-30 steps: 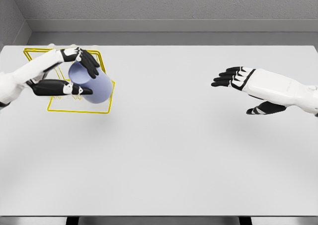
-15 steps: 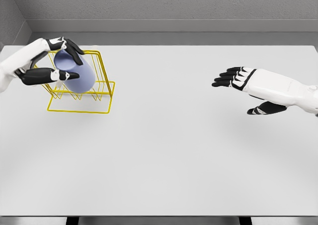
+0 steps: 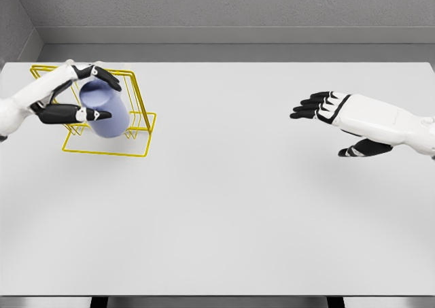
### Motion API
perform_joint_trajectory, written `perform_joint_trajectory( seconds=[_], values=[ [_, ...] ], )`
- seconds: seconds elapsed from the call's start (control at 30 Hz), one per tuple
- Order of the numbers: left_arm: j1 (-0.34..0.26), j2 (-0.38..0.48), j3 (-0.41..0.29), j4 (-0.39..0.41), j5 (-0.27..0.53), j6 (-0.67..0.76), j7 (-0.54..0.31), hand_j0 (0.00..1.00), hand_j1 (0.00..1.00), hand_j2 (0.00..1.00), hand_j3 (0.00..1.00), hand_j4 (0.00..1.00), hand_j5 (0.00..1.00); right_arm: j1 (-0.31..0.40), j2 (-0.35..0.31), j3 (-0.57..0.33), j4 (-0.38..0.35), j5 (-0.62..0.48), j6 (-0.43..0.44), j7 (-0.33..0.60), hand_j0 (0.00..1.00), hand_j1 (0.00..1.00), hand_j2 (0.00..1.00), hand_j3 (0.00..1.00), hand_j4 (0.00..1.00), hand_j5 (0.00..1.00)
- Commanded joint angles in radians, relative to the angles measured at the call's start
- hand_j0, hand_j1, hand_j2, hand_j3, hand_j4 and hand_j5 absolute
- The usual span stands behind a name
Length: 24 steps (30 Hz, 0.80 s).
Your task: Place the cup on the cup holder with both arms
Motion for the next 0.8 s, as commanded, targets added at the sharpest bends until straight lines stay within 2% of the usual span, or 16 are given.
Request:
perform_joint_trajectory(
  seconds=[0.0, 0.4, 0.5, 0.53, 0.6, 0.67, 0.77],
  values=[
    [0.0, -0.003, -0.003, 0.007, 0.004, 0.019, 0.0, 1.0, 1.0, 1.0, 1.0, 1.0, 1.0, 0.002, -0.001, 0.001, 0.0, -0.007, 0.003, -0.001, 1.0, 1.0, 1.0, 1.0, 1.0, 1.0],
    [-0.002, 0.015, 0.015, -0.019, 0.021, -0.008, 0.0, 1.0, 1.0, 1.0, 1.0, 1.0, 1.0, -0.003, 0.008, 0.005, 0.012, -0.005, 0.003, -0.001, 1.0, 1.0, 1.0, 1.0, 1.0, 1.0],
    [0.012, 0.059, 0.03, -0.03, 0.023, -0.177, 0.0, 1.0, 1.0, 1.0, 1.0, 1.0, 1.0, -0.003, 0.008, 0.005, 0.012, -0.005, 0.003, -0.001, 1.0, 1.0, 1.0, 1.0, 1.0, 1.0],
    [0.044, 0.067, 0.046, -0.039, 0.021, -0.192, 0.0, 1.0, 1.0, 1.0, 1.0, 1.0, 1.0, -0.002, 0.008, 0.005, 0.012, -0.007, 0.003, -0.001, 1.0, 1.0, 1.0, 1.0, 1.0, 1.0],
    [0.064, 0.079, 0.061, -0.049, 0.02, -0.26, 0.0, 1.0, 1.0, 1.0, 1.0, 1.0, 1.0, -0.002, 0.007, 0.005, 0.012, -0.005, 0.003, -0.001, 1.0, 1.0, 1.0, 1.0, 1.0, 1.0],
    [0.126, 0.083, 0.122, -0.052, 0.021, -0.26, 0.0, 1.0, 1.0, 1.0, 1.0, 1.0, 1.0, -0.002, 0.004, 0.005, 0.012, -0.005, 0.003, -0.001, 1.0, 1.0, 1.0, 1.0, 1.0, 1.0],
    [0.176, 0.09, 0.187, -0.053, 0.018, -0.26, 0.0, 1.0, 1.0, 1.0, 1.0, 1.0, 1.0, -0.002, 0.002, 0.005, 0.012, -0.005, 0.003, -0.001, 1.0, 1.0, 1.0, 1.0, 1.0, 1.0]
  ],
)
